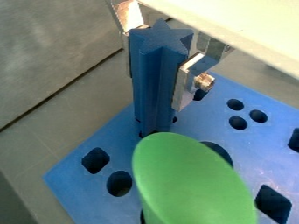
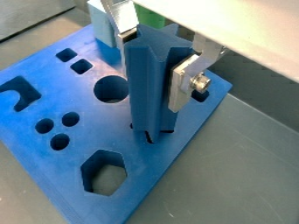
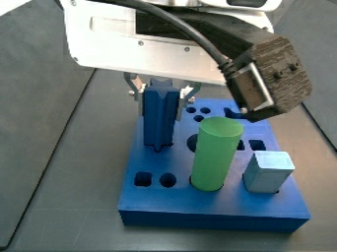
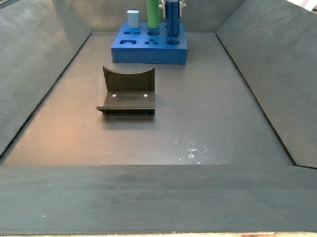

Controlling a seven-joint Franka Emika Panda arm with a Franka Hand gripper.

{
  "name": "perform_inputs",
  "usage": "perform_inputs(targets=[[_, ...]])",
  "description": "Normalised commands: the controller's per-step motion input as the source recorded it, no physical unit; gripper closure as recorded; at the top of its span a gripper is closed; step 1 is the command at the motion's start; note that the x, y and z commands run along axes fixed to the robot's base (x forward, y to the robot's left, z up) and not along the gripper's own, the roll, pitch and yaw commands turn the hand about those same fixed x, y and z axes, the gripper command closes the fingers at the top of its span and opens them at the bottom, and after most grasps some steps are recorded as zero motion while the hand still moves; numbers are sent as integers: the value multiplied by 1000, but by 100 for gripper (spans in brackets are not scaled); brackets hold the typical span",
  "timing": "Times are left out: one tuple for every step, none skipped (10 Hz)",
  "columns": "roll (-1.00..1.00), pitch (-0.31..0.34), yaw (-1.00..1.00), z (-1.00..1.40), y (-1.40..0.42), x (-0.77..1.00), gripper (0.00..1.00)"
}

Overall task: Pick up the star object. Move up. Move to above the board. Insert the star object.
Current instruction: Insert the star object.

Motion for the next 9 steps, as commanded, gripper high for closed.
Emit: perform_inputs(targets=[[-194,-20,-400,-517,0,-17,100],[-276,-34,-349,-523,0,-54,100],[-310,-37,-286,-480,0,-37,100],[-326,-39,-240,-449,0,0,100],[-337,-36,-234,-417,0,0,100],[-303,-16,-226,-317,0,0,100],[-193,0,-200,-86,40,0,100],[-214,0,-211,-60,77,0,100],[-209,0,-214,-154,71,0,100]])
